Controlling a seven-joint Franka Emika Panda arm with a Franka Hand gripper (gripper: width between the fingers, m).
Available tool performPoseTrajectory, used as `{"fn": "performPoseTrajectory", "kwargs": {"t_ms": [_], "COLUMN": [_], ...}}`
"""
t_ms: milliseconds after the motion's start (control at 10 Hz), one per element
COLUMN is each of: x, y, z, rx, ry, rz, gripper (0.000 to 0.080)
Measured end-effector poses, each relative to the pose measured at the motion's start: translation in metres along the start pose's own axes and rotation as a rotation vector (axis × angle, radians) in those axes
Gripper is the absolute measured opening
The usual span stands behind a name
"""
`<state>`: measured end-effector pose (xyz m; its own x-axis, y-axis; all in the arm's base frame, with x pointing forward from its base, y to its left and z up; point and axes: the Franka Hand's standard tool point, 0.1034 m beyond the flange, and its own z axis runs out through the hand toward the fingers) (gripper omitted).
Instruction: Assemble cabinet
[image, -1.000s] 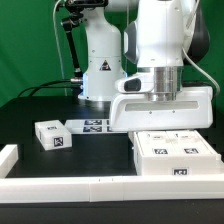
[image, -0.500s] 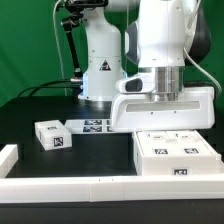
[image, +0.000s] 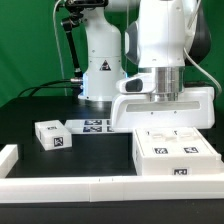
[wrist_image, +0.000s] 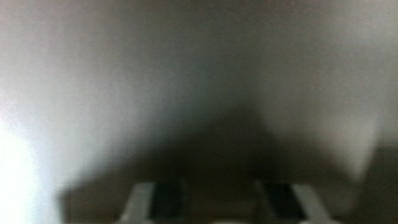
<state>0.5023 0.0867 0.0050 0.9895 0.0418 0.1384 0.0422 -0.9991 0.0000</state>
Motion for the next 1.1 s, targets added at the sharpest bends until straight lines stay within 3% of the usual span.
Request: {"fn": "performPoseTrajectory", "kwargs": {"t_ms": [100,200,500,1100], "x": [0.000,0.000,0.000,0.019], "y": [0.000,0.000,0.001,0.001], "z": [0.000,0.000,-0.001,-0.070], "rx": [0.000,0.000,0.000,0.033], "ry": [0.000,-0.001,-0.006,-0.064], "rz": [0.000,0.000,-0.006,-0.001], "gripper": [0.0061,0.0020,0.0002,0.0002]}}
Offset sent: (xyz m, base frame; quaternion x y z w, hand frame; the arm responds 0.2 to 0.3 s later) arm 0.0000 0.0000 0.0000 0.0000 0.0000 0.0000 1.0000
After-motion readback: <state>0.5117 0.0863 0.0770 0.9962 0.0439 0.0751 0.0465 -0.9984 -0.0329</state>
